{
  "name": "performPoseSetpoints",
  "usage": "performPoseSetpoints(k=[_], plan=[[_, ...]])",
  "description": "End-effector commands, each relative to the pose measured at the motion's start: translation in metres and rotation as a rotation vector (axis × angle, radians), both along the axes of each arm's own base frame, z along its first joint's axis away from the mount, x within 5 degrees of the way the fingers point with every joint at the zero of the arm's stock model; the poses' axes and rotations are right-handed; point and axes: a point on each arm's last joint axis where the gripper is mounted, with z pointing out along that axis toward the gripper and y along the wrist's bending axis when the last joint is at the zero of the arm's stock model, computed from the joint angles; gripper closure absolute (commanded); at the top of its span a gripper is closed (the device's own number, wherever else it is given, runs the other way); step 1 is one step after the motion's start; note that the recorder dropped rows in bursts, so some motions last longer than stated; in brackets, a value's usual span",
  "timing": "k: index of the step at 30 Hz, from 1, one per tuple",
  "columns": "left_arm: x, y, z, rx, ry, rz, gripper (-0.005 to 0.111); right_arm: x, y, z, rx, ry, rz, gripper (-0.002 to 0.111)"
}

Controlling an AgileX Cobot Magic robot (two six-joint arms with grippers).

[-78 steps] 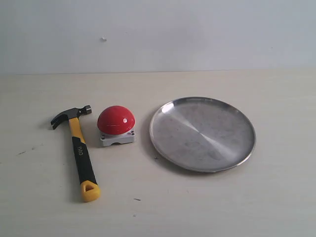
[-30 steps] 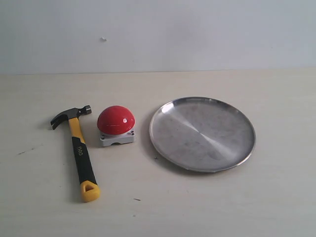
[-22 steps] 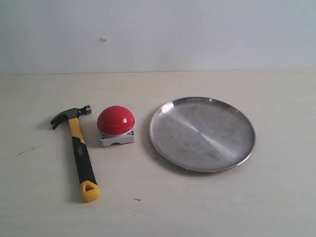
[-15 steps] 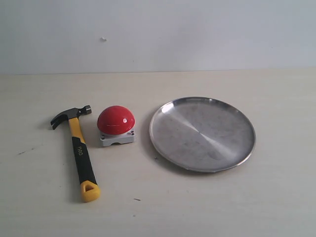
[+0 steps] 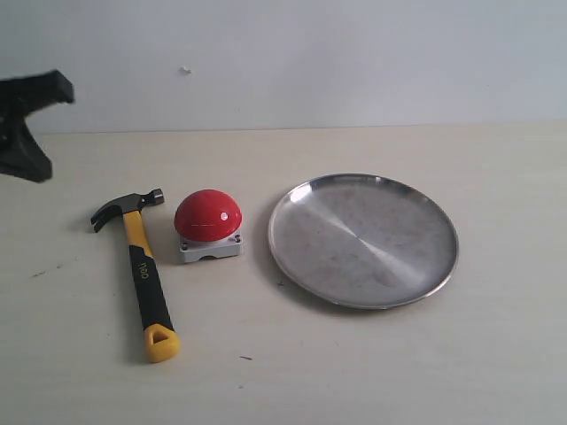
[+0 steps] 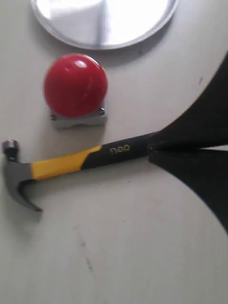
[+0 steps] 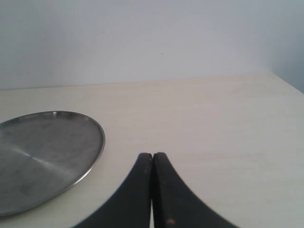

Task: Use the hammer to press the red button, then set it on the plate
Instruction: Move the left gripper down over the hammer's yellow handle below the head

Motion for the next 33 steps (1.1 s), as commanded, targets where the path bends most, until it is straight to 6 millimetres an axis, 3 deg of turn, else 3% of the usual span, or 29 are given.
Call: performPoseSetpoints(k=[1,4,9,16,18,26,33], plan=[[0.021,-0.033,-0.032,0.102,0.182,-0.044,0.107,0.0,0.0,-0.001,-0.003,-0.008,-0.006,0.108],[0.038,-0.053,-0.049,0.156,0.21,-0.032,0.107,0.0,0.0,-0.001,-0.003,-0.008,-0.006,0.108],[0.064,-0.067,-0.08,0.204,0.286,-0.008,0.107,0.0,0.0,-0.001,-0.003,-0.008,-0.006,0.108],[0.096,-0.08,-0.095,0.197,0.277,0.005,0.105,0.0,0.0,-0.001,-0.003,-0.008,-0.006,0.108],[0.103,-0.081,-0.099,0.211,0.267,0.002,0.099,0.0,0.0,-0.001,-0.003,-0.008,-0.006,0.108],[0.11,-0.074,-0.103,0.297,0.25,0.094,0.056,0.0,0.0,-0.001,-0.003,-0.008,-0.006,0.108],[0.116,-0.064,-0.12,0.308,0.29,0.13,0.053,0.0,0.0,-0.001,-0.003,-0.008,-0.006,0.108]])
